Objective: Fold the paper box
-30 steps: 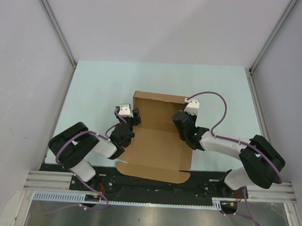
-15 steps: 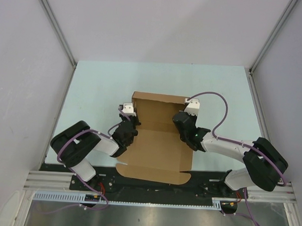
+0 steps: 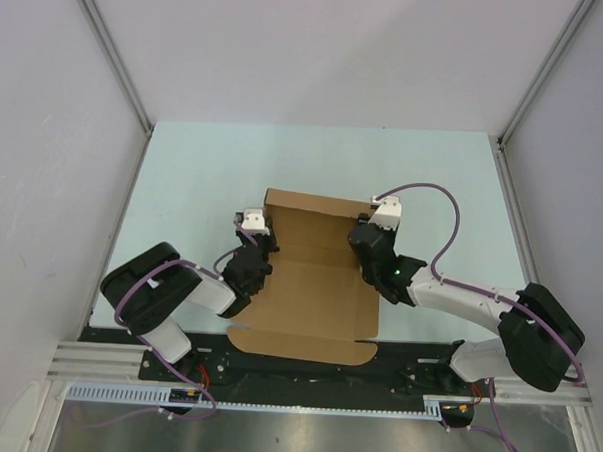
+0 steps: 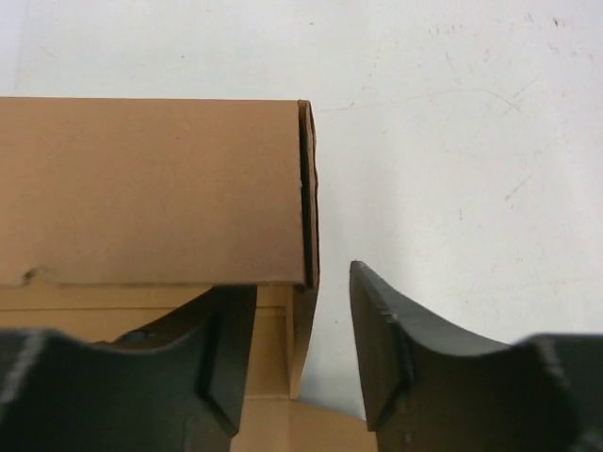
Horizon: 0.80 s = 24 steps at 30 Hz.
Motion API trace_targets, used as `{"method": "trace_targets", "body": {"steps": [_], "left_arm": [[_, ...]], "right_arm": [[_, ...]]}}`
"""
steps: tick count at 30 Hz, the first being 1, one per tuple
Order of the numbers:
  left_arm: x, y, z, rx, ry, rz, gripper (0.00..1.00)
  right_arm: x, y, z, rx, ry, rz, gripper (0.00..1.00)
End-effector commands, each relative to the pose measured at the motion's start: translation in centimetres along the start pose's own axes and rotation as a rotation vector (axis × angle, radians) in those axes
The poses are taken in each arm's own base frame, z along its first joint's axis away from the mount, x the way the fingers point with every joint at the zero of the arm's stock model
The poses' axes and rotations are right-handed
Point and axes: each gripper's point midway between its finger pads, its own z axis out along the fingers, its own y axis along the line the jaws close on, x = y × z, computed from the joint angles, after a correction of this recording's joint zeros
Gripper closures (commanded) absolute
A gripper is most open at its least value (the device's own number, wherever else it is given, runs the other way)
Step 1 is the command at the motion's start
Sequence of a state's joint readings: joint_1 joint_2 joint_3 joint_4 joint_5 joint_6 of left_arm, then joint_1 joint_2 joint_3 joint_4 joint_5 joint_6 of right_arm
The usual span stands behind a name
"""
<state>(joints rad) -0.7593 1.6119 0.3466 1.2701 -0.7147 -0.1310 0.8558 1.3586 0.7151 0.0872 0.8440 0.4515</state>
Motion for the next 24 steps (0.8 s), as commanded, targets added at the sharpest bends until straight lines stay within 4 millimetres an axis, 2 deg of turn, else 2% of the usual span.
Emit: {"method": "trace_targets", "body": {"steps": [1, 5, 7, 10, 11, 15, 17, 19, 20, 21, 22, 23, 24], "left_arm": [[-2.3, 0.4, -0.2, -0.019, -0.092, -0.072, 0.75], [-1.9, 0.4, -0.5, -0.028, -0.087, -0.072, 0.74], [-1.8, 0.4, -0.6, -0.032, -0.088, -0.074, 0.74], [-1.9, 0.4, -0.7, -0.034, -0.094, -0.081, 0.74], [-1.7, 0.4, -0.7, -0.035, -0.091, -0.079, 0.74], [-1.9, 0.4, -0.7, -0.038, -0.099, -0.084, 0.74], [-2.0, 0.4, -0.8, -0.041, -0.105, -0.088, 0.74], [-2.1, 0.5, -1.0, -0.041, -0.106, -0.088, 0.73], [-2.1, 0.6, -1.0, -0.044, -0.11, -0.088, 0.73], [-2.2, 0.6, -1.1, -0.044, -0.111, -0.088, 0.73], [-2.1, 0.6, -1.2, -0.042, -0.11, -0.088, 0.73], [-2.3, 0.6, -1.1, -0.043, -0.114, -0.086, 0.72], [-2.3, 0.5, -1.2, -0.043, -0.115, -0.087, 0.72]], "right_arm": [[-3.7, 1.4, -1.5, -0.062, -0.061, 0.074, 0.48], [-5.0, 1.8, -3.2, -0.141, -0.061, 0.073, 0.37], [-6.1, 2.1, -4.4, -0.191, -0.059, 0.078, 0.24], [-6.8, 1.8, -5.8, -0.222, -0.038, 0.058, 0.18], [-8.5, 1.7, -6.8, -0.245, -0.063, 0.086, 0.16], [-12.3, 1.0, -9.0, -0.31, -0.117, 0.165, 0.15], [-13.9, 0.6, -9.0, -0.351, -0.11, 0.248, 0.15], [-14.1, 0.0, -7.7, -0.405, -0.042, 0.36, 0.15], [-13.6, -0.1, -6.6, -0.415, -0.001, 0.382, 0.14], [-13.1, 0.9, -6.6, -0.496, 0.053, 0.396, 0.14], [-13.1, 0.0, -5.2, -0.481, 0.075, 0.445, 0.14], [-12.2, 0.5, -4.3, -0.505, 0.125, 0.455, 0.14], [-11.8, 1.8, -4.5, -0.607, 0.17, 0.476, 0.14]]}}
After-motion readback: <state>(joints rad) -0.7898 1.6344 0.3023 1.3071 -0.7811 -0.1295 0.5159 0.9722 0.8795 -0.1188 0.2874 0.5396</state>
